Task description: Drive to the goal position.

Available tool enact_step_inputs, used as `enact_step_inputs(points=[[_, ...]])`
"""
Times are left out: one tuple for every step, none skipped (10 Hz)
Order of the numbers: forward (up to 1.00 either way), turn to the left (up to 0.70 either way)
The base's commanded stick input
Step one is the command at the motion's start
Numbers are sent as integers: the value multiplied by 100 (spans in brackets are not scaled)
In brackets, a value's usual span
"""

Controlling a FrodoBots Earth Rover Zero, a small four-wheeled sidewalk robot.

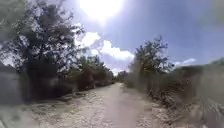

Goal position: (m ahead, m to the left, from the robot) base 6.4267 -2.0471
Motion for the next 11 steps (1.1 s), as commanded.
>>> enact_step_inputs(points=[[70,0],[70,0],[70,0],[70,0],[70,0],[70,0],[70,0],[70,0],[70,35],[70,35],[70,4]])
